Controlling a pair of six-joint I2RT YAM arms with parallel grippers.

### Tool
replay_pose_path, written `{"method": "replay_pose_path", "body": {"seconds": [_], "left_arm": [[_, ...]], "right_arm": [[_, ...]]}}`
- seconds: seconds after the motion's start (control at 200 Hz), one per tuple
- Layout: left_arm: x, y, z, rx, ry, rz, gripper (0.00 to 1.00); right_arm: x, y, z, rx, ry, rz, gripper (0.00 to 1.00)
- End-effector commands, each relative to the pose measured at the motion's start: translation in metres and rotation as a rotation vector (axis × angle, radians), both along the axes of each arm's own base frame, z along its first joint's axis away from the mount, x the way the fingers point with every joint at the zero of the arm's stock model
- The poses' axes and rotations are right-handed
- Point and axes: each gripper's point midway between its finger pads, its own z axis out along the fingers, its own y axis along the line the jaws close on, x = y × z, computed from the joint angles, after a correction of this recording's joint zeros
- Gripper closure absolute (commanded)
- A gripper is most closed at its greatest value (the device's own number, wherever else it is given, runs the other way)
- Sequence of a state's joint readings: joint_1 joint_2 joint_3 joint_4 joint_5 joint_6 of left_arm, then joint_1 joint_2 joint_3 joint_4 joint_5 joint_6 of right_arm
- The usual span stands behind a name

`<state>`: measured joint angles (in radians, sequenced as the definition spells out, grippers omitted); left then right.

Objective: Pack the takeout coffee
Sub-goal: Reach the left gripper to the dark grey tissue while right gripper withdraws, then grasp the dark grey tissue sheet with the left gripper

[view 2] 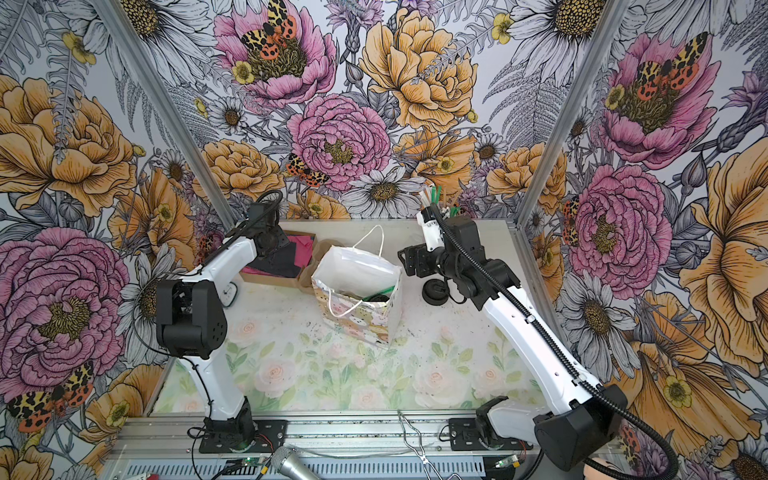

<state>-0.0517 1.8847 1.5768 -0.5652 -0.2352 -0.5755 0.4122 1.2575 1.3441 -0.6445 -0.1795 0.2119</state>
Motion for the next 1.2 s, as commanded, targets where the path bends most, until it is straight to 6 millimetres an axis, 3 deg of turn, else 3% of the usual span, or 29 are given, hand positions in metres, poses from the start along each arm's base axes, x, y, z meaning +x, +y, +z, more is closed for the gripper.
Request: {"method": "replay_pose_path", "body": {"seconds": [0.0, 0.03, 0.14, 0.325, 0.38, 0.395, 0.43, 0.675, 0.805, 1.031, 1.196], "left_arm": [[-0.004, 0.011, 0.023, -0.023, -0.054, 0.021, 0.38], [-0.009, 0.013, 0.038, -0.028, -0.084, 0.029, 0.38], [-0.017, 0.022, 0.031, -0.034, -0.07, 0.064, 0.38], [-0.022, 0.041, 0.005, -0.062, -0.024, 0.145, 0.38], [-0.022, 0.043, 0.003, -0.073, -0.023, 0.159, 0.38], [-0.02, 0.043, -0.013, -0.074, 0.01, 0.161, 0.37], [-0.019, 0.043, -0.02, -0.076, 0.024, 0.164, 0.37], [-0.017, 0.049, -0.051, -0.118, 0.068, 0.232, 0.37], [-0.015, 0.05, -0.063, -0.123, 0.088, 0.247, 0.37], [-0.02, 0.053, -0.084, -0.121, 0.127, 0.279, 0.38], [-0.025, 0.055, -0.088, -0.109, 0.138, 0.287, 0.39]], "right_arm": [[0.001, -0.003, 0.006, 0.004, -0.031, -0.006, 0.16], [0.001, -0.003, 0.005, 0.002, -0.03, -0.005, 0.16], [0.0, -0.004, 0.005, 0.0, -0.032, -0.003, 0.16], [-0.001, -0.006, 0.004, -0.007, -0.037, -0.001, 0.16], [-0.001, -0.007, 0.004, -0.009, -0.038, -0.002, 0.16], [-0.001, -0.007, 0.003, -0.01, -0.038, -0.002, 0.16], [-0.001, -0.007, 0.003, -0.012, -0.036, -0.002, 0.16], [-0.001, -0.009, 0.003, -0.012, -0.04, -0.004, 0.13], [-0.003, -0.013, 0.007, -0.015, -0.056, -0.01, 0.04], [-0.004, -0.016, 0.007, -0.023, -0.062, -0.015, 0.03], [-0.005, -0.018, 0.005, -0.024, -0.058, -0.019, 0.03]]}}
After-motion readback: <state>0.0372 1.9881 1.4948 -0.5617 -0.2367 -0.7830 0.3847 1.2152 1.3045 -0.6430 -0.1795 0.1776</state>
